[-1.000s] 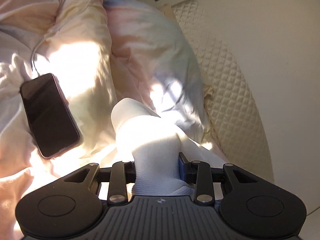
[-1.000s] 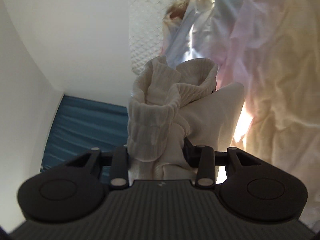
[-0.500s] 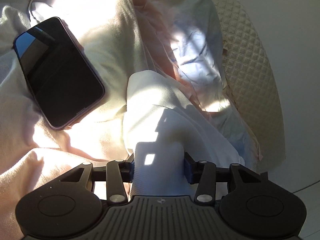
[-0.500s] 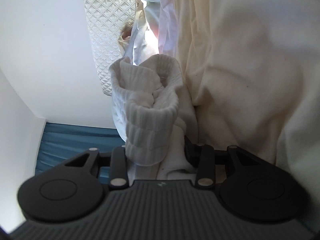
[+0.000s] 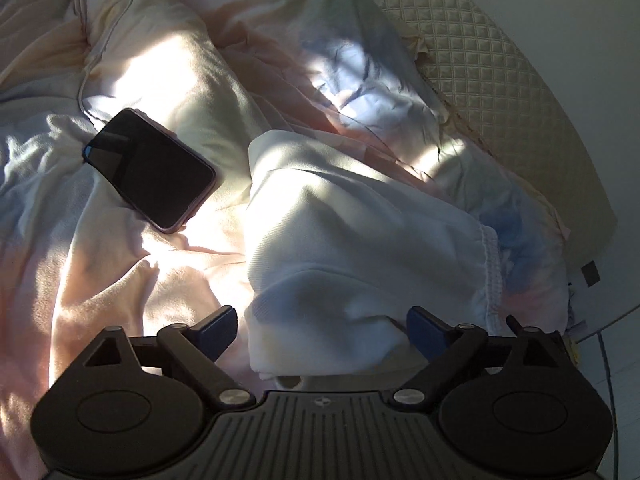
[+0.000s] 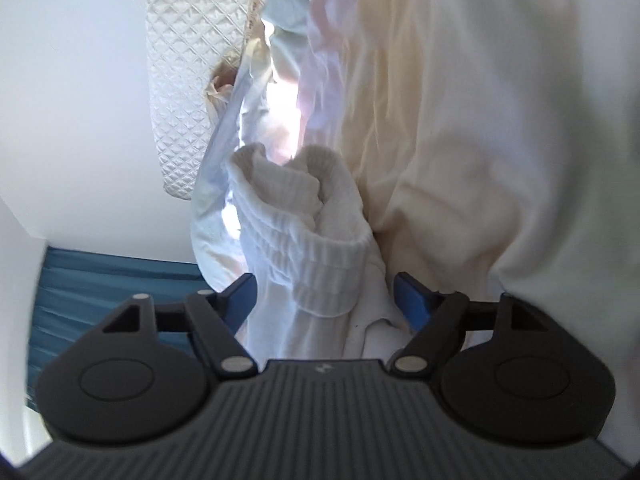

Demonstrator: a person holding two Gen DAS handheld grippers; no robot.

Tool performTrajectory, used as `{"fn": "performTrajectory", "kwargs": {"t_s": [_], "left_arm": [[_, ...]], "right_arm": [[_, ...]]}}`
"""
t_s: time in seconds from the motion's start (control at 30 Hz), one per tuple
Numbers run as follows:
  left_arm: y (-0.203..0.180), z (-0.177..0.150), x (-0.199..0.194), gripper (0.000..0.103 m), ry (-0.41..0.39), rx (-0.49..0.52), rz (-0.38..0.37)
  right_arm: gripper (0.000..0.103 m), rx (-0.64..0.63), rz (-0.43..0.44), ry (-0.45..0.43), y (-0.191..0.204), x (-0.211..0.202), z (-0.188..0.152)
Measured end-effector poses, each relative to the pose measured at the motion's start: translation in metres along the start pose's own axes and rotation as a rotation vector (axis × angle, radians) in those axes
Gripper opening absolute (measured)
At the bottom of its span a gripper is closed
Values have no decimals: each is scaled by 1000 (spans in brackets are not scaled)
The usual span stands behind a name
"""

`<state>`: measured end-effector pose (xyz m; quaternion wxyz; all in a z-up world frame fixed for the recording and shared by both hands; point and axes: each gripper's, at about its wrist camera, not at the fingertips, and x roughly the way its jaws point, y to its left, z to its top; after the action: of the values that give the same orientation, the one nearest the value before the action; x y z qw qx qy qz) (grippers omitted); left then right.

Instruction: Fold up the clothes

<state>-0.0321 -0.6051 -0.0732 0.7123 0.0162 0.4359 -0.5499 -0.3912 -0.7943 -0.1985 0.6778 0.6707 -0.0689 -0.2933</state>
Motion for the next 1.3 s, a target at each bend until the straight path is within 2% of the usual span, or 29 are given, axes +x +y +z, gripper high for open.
{"fn": "performTrajectory", "kwargs": {"t_s": [0.03, 0.27, 0.43, 0.63, 0.77, 0.87, 1.03, 1.3], "left_arm": [[-6, -2, -11, 98, -13, 28, 18], [-52, -21, -92, 103, -123, 209, 141], [-80, -42, -151, 103, -199, 258, 208], [-104, -75, -196, 103, -251, 313, 253], [-117, -99, -220, 103, -279, 353, 270], [-117, -120, -233, 103, -324, 333, 285], [-113, -144, -245, 103, -330, 344, 258], [-96, -160, -251, 103, -328, 333, 282]], "right_arm": [[88, -47, -16, -11, 9, -8, 2], [88, -396, -99, -82, 74, -57, -17], [87, -620, -138, -97, 122, -94, -61], [86, -869, -191, -122, 167, -132, -118], [86, -949, -203, -141, 180, -158, -152], [86, -1003, -250, -150, 180, -169, -181], [86, -1117, -283, -145, 177, -182, -230], [86, -1222, -274, -166, 190, -188, -265]]}}
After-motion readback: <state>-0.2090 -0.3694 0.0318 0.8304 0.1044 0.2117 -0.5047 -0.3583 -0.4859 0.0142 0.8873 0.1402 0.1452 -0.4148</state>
